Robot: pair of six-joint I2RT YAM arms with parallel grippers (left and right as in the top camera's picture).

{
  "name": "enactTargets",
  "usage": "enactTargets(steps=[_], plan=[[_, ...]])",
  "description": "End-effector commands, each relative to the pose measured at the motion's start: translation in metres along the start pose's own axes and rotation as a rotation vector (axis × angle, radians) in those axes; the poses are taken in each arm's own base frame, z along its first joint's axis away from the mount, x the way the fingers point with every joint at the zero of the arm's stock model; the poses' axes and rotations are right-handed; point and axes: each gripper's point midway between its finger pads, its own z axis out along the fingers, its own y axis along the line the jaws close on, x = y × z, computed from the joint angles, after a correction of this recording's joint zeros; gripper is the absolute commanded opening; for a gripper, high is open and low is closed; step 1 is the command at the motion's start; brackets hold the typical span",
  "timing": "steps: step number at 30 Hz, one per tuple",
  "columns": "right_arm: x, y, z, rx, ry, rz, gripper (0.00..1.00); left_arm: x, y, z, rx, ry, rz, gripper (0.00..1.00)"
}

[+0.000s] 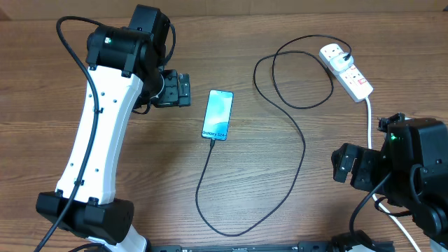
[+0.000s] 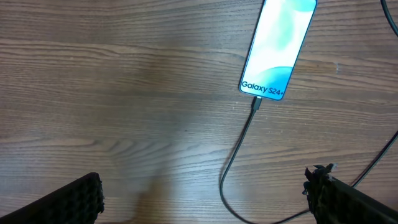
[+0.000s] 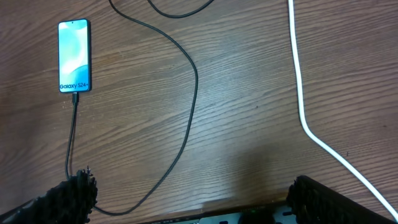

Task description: Plug charger to phone and switch on socket

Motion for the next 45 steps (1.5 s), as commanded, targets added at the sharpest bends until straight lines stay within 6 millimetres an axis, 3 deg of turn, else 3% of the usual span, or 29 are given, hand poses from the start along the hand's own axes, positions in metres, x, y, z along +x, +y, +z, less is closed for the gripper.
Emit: enactTargets(steps=[1, 15, 27, 36, 40, 45], plan=[[0.001, -0.001, 0.001, 0.004, -0.002, 0.0, 1.0, 0.001, 0.004, -0.006, -0.004, -0.02, -0.019, 0.99], [-0.008, 0.003, -0.001, -0.018, -0.048, 0.025, 1.0, 0.001, 0.004, -0.006, -0.004, -0.02, -0.019, 1.0], [0.006, -0.01, -0.026, -0.058, -0.184, 0.085, 1.0, 0.001, 0.004, -0.006, -0.004, -0.02, -0.019, 1.0], [0.002, -0.014, -0.027, -0.051, -0.231, 0.014, 1.0, 0.001, 0.004, -0.006, -0.004, -0.02, -0.019, 1.0], [-0.005, -0.018, -0.027, -0.056, -0.324, 0.014, 1.0, 0.001, 0.004, -0.006, -0.004, -0.02, -0.019, 1.0], [-0.008, -0.01, -0.026, -0.151, -0.5, -0.045, 1.0, 0.001, 0.004, -0.006, -0.004, -0.02, -0.019, 0.99]])
